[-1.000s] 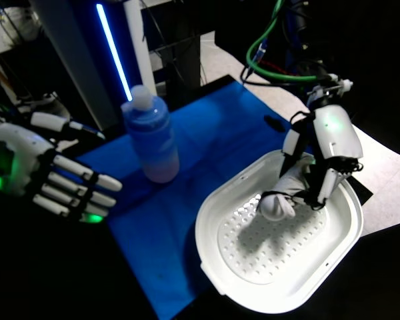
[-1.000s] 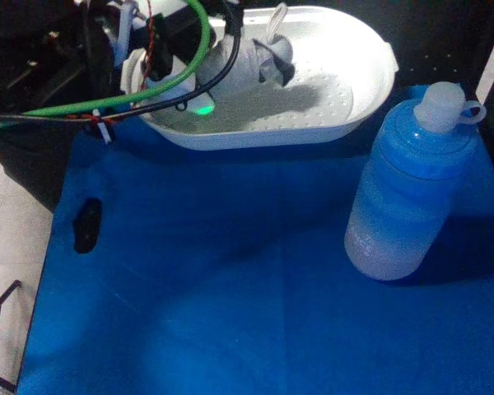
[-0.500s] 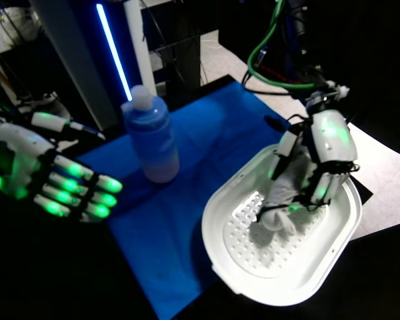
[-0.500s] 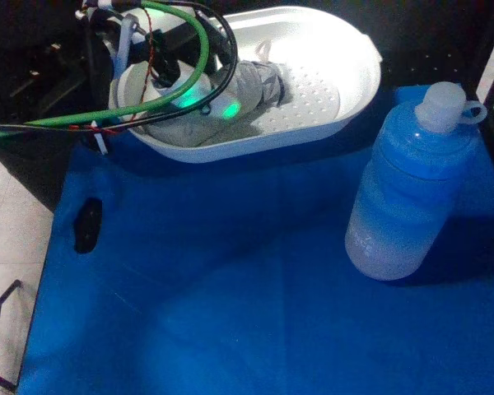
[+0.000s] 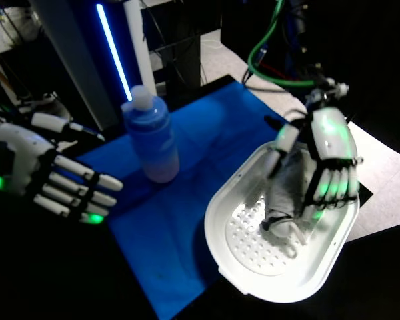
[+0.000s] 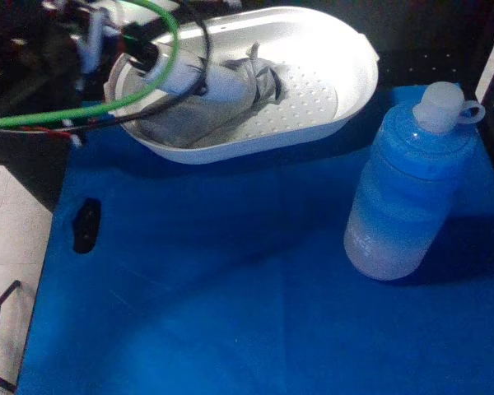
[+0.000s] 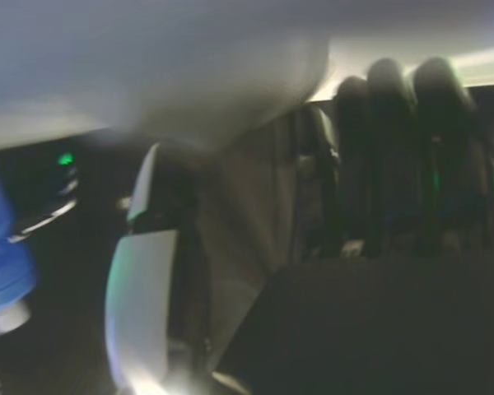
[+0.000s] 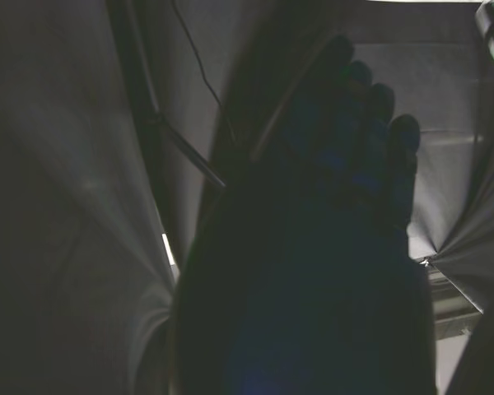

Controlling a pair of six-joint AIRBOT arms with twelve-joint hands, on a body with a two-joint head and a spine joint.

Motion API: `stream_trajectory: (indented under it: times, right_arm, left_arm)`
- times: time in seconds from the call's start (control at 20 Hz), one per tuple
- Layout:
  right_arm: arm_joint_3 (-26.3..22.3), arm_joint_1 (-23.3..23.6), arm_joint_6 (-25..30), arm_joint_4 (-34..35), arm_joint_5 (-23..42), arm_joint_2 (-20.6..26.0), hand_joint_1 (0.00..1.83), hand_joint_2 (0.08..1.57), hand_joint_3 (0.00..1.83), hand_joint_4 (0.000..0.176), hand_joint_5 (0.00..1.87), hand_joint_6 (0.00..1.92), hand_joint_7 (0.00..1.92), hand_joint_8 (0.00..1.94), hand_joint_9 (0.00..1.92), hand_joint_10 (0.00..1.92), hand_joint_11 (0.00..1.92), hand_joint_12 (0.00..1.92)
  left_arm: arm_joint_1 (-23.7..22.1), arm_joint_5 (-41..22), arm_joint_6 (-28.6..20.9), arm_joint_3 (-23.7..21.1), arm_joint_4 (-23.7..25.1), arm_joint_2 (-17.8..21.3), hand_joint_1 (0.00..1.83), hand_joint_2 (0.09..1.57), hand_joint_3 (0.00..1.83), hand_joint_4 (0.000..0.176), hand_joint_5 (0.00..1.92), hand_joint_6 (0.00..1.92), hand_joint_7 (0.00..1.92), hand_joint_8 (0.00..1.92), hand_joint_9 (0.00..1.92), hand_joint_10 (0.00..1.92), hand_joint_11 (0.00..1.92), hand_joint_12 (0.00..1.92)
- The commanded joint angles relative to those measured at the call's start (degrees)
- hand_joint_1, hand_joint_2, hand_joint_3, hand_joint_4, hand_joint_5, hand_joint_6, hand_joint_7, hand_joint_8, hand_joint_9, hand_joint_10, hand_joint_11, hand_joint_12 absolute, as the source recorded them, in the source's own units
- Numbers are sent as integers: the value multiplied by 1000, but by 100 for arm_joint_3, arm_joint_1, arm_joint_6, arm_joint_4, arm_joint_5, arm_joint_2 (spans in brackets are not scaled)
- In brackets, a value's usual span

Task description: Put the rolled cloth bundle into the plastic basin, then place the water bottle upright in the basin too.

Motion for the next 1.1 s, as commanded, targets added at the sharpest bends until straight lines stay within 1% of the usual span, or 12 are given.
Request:
stream_trajectory:
  times: [0.0, 0.05, 0.2, 0.25, 0.3, 0.35, 0.4, 0.5, 0.55, 0.65, 0.8, 1.05]
  right_arm:
    - [-8, 44, 38, 65, 680, 15, 548, 1253, 0, 71, 77, 2, 153, 1, 162, 1, 0, 540]
    - [-22, 43, 38, 69, 680, 30, 558, 1251, 0, 65, 83, 4, 154, 1, 162, 1, 0, 534]
    - [-78, 43, 38, 72, 680, 81, 555, 1236, 0, 38, 80, 0, 148, 1, 157, 0, 0, 589]
    - [-88, 43, 38, 71, 680, 89, 550, 1233, 0, 50, 87, 4, 165, 6, 177, 8, 4, 594]
    - [-101, 43, 38, 70, 681, 97, 551, 1230, 0, 58, 89, 4, 167, 6, 184, 9, 15, 598]
    - [-122, 44, 38, 46, 683, 117, 545, 1237, 1, 53, 73, 0, 149, 0, 177, 3, 2, 592]
    - [-146, 46, 38, 3, 686, 141, 528, 1212, 0, 80, 42, 1, 123, 0, 151, 1, 0, 597]
    - [-194, 57, 39, -100, 715, 201, 532, 1157, 0, 106, 5, 0, 86, 0, 116, 0, 0, 610]
    - [-210, 87, 39, -157, 735, 224, 533, 1122, 0, 142, 4, 1, 83, 0, 107, 0, 0, 596]
    - [-221, 109, 41, -193, 798, 234, 586, 1074, 0, 176, 0, 0, 70, 0, 98, 0, 0, 589]
    - [-222, 175, 51, -230, 823, 222, 681, 1045, 0, 176, 0, 0, 38, 0, 96, 0, 0, 630]
    - [-210, 585, 62, -468, 818, 121, 746, 993, 0, 176, 0, 0, 97, 3, 130, 2, 0, 651]
  left_arm:
    - [-119, -930, -20, -175, 36, 257, 430, 866, 1, 176, 0, 0, 7, 0, 51, 0, 0, 610]
    - [-121, -1021, -20, -315, 95, 408, 402, 867, 1, 176, 0, 0, 0, 0, 1, 0, 0, 453]
    - [-40, -1494, -21, -1053, 313, 1202, 326, 865, 0, 176, 0, 0, 0, 0, 0, 0, 0, 318]
    - [65, -1685, -23, -1292, 313, 1465, 332, 862, 0, 176, 0, 0, 0, 0, 0, 0, 0, 129]
    - [214, -1906, -26, -1545, 286, 1748, 337, 850, 0, 176, 0, 0, 0, 0, 0, 0, 0, 75]
    - [540, -2277, -31, -1909, 172, 2100, 411, 844, 0, 176, 0, 0, 0, 0, 0, 0, 0, 4]
    - [759, -2493, -32, -2111, 89, 2302, 402, 847, 0, 176, 0, 0, 0, 0, 0, 0, 2, 1]
    - [1479, -3069, -32, -2615, -240, 2793, 487, 855, 3, 176, 0, 0, 0, 0, 0, 0, 0, 0]
    - [1922, -3395, -32, -2910, -476, 3060, 473, 867, 7, 176, 0, 0, 0, 0, 0, 0, 0, 0]
    - [2682, -3976, -31, -3285, -883, 3354, 442, 842, 0, 176, 0, 0, 0, 0, 0, 0, 0, 0]
    - [3903, -5092, -30, -3683, -1683, 3440, 528, 777, 0, 176, 0, 0, 0, 0, 0, 0, 0, 0]
    - [4472, -5673, -64, -3872, -2153, 3281, 626, 840, 9, 176, 0, 0, 0, 0, 0, 0, 0, 0]
